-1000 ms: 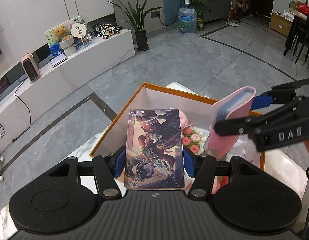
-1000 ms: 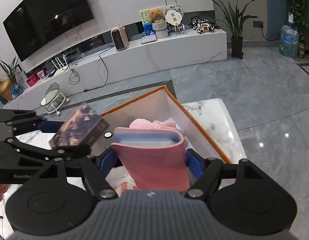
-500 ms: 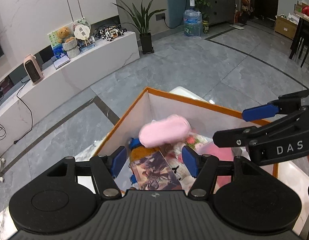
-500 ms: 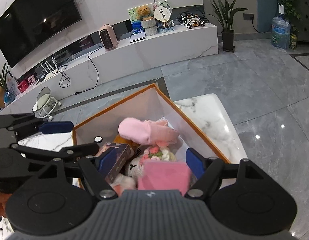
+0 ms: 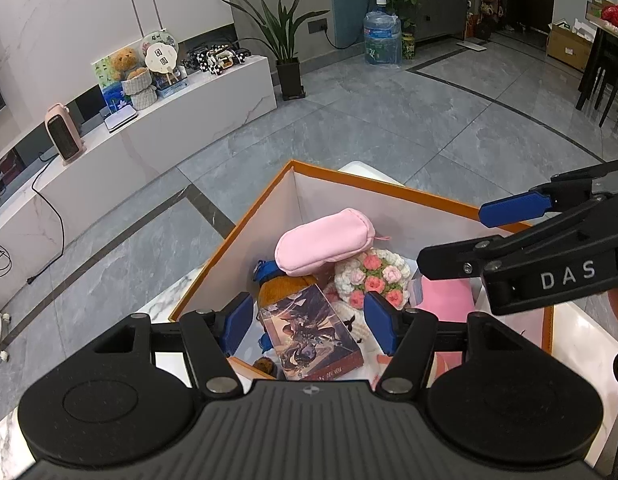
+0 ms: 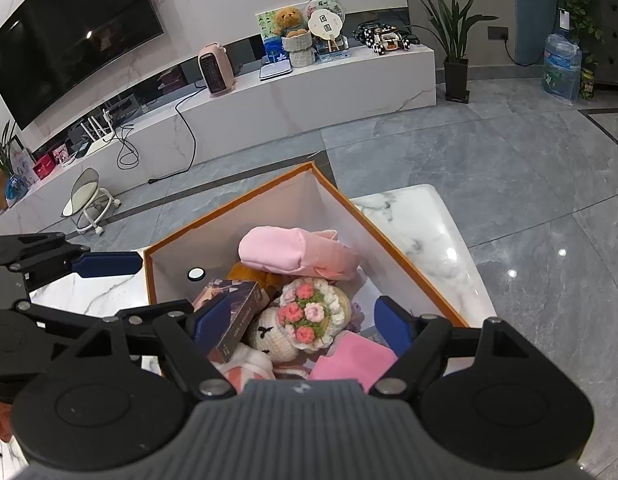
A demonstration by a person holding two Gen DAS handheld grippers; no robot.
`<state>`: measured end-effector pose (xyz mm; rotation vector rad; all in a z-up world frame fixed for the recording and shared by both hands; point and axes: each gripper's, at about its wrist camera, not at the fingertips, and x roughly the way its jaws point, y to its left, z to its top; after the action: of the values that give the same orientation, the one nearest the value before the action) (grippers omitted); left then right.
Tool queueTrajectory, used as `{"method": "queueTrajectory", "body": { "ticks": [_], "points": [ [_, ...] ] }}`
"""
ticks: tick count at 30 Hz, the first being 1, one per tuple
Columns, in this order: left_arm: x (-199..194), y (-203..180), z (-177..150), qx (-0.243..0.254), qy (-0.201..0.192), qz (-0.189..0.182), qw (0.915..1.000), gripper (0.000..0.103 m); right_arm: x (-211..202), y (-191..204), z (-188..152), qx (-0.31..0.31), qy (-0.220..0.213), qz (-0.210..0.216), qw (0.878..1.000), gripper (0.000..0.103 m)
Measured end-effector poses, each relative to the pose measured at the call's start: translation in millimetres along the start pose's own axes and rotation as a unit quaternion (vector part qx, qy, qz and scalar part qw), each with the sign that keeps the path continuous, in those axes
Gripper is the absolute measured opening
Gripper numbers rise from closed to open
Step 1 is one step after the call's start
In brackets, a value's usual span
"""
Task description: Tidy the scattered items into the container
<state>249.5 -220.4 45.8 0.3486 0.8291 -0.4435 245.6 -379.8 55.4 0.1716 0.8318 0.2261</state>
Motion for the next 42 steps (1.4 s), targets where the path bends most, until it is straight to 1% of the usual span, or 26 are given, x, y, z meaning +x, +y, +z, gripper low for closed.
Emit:
{"method": "queueTrajectory", "body": {
  "ticks": [14,20,23,29,32,35,39,42],
  "points": [
    [-34,6,-12,-0.012,-0.021,0.004,0.9997,0.072,-12,16,4,-0.007,-0.012,-0.012,1.0,0.085],
    [-51,5,-17,-0.017,-0.028,0.009,0.9994,0.072,-27,27,5,-0.014,-0.026,-0.015,0.999,0.086],
    [-61,-2,-19,-0.023,-0.034,0.008,0.9991,0.072,-37,31,5,-0.013,-0.036,-0.017,0.999,0.088],
    [-81,-24,-29,-0.024,-0.047,-0.005,0.9986,0.073,-56,37,1,-0.012,-0.053,-0.021,0.998,0.088],
    [-93,-29,-36,-0.029,-0.063,-0.013,0.9975,0.074,-66,39,-3,-0.011,-0.064,-0.03,0.997,0.089],
    [-102,-30,-46,-0.044,-0.086,-0.025,0.995,0.08,-74,44,-9,-0.009,-0.075,-0.048,0.996,0.091],
    [-111,-32,-62,-0.063,-0.113,-0.035,0.991,0.083,-87,48,-18,-0.008,-0.095,-0.064,0.993,0.092],
    [-115,-34,-75,-0.065,-0.128,-0.048,0.9885,0.084,-97,45,-23,0.008,-0.113,-0.074,0.991,0.095]
  ]
}}
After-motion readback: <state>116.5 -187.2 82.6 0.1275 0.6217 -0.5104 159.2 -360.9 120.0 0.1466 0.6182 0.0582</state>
